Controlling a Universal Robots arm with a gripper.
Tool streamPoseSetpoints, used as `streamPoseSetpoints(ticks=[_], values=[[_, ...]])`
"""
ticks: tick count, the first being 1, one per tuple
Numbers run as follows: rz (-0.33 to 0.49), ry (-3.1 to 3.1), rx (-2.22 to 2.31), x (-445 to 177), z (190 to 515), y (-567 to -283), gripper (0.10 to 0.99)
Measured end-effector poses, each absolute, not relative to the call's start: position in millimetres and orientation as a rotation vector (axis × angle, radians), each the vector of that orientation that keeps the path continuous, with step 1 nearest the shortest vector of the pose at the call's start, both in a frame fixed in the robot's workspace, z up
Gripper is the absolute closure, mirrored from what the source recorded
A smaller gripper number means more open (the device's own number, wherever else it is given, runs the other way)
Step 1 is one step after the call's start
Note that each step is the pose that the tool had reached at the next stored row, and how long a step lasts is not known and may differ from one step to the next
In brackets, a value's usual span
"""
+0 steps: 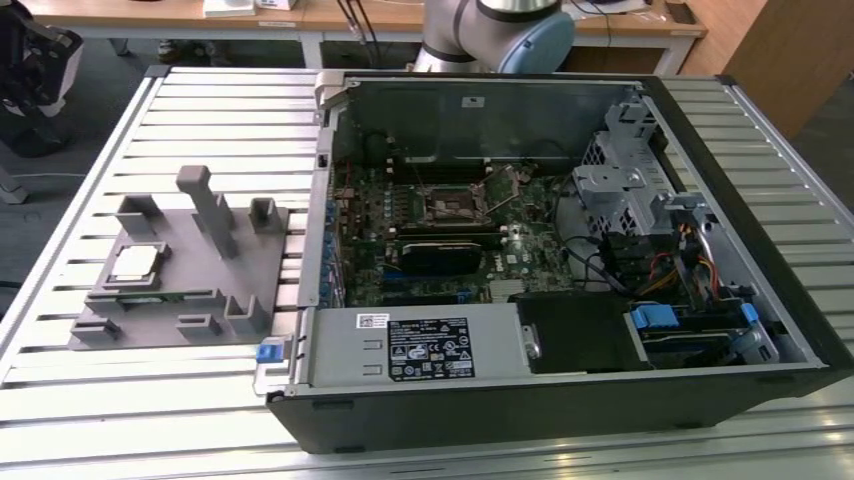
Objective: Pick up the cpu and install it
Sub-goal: 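Reach for the cpu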
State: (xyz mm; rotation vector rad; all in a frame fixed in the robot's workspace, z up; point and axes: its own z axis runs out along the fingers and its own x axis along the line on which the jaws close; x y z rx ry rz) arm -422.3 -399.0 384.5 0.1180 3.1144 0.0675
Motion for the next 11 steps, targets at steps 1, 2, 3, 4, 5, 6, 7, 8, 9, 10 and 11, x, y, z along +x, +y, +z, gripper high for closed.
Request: streamPoseSetpoints(ticks=[1, 2, 3, 4, 5, 6, 7, 8, 9, 10, 11], values=[[0.068, 3.115, 0.118, -425.2, 384.3, -399.0, 0.98], [0.068, 3.115, 0.118, -427.8, 384.1, -398.9, 0.98], [0.068, 3.115, 0.118, -430.3, 384.0, -399.0, 0.98], [0.068, 3.115, 0.118, -432.7, 383.9, -398.9, 0.98], [0.067, 3.116, 0.118, -434.8, 383.8, -398.9, 0.98], [0.067, 3.116, 0.118, -436.7, 383.7, -398.9, 0.98], [0.067, 3.116, 0.118, -438.7, 383.4, -398.9, 0.98], [0.068, 3.116, 0.118, -440.7, 383.2, -398.9, 0.98], [0.067, 3.117, 0.118, -442.4, 383.0, -398.9, 0.98], [0.068, 3.117, 0.118, -444.0, 382.6, -398.9, 0.98], [0.067, 3.118, 0.118, -445.0, 382.4, -399.0, 0.98]])
